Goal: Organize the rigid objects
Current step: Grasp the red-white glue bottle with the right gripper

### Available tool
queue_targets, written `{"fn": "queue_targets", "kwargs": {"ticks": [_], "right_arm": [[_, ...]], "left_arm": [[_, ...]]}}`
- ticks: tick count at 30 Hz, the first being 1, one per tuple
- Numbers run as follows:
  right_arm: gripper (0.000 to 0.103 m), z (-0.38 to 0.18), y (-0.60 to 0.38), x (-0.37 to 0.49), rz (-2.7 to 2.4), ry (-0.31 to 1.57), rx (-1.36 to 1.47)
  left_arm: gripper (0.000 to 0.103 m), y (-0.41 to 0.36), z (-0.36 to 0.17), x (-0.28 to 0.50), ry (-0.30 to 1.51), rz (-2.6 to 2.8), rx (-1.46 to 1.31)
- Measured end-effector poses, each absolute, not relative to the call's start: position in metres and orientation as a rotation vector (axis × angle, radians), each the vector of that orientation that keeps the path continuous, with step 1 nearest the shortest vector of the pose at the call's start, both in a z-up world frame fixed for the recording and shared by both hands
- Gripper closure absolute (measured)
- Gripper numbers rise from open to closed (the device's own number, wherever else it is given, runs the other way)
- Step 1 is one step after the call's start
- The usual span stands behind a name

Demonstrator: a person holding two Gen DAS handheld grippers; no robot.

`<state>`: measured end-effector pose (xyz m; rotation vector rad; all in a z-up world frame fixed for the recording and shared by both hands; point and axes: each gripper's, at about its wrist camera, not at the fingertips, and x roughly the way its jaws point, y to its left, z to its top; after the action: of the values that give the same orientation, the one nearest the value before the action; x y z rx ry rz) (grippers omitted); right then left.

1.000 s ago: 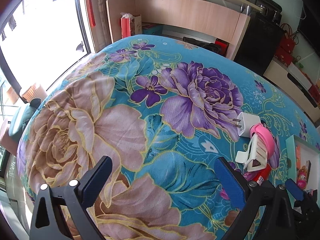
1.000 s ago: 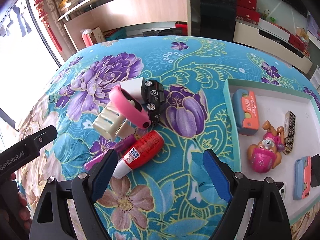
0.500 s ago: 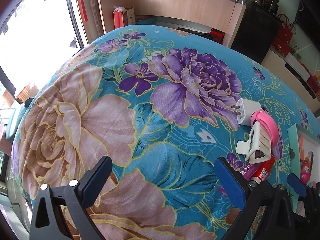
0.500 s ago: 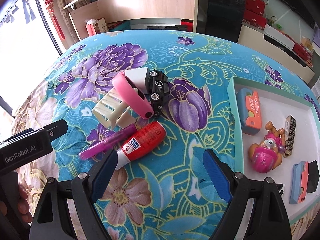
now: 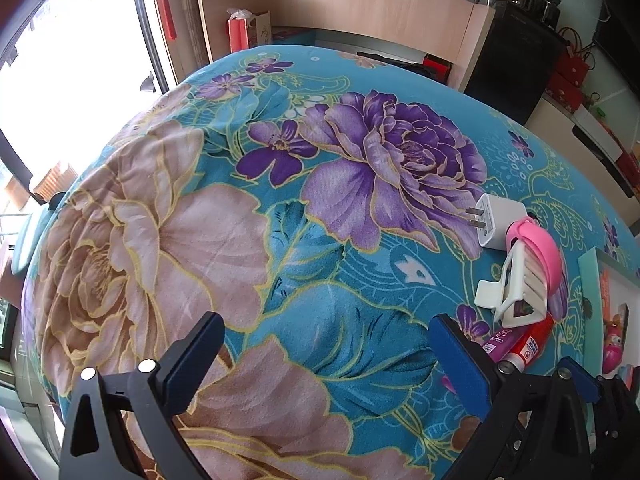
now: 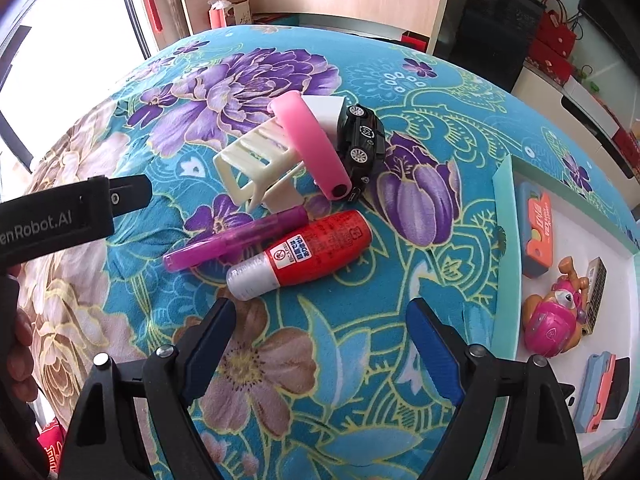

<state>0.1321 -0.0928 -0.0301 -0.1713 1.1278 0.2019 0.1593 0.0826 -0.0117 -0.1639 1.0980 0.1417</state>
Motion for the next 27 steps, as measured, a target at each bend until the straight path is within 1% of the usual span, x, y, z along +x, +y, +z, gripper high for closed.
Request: {"fn": "queue_targets", "kwargs": {"ticks": [9, 27], "right_arm": [[0.015, -0.033, -0.097, 0.145, 0.218, 1.055, -0.157], [0.015, -0.039, -0.102, 0.154, 0.218, 1.001, -0.134]], "left_arm": [[0.0, 0.08, -0.014, 0.16, 1.104, 0.136, -0.16], [0.0, 0.077, -0.017, 0.161, 1.115, 0.131, -0.141]]}}
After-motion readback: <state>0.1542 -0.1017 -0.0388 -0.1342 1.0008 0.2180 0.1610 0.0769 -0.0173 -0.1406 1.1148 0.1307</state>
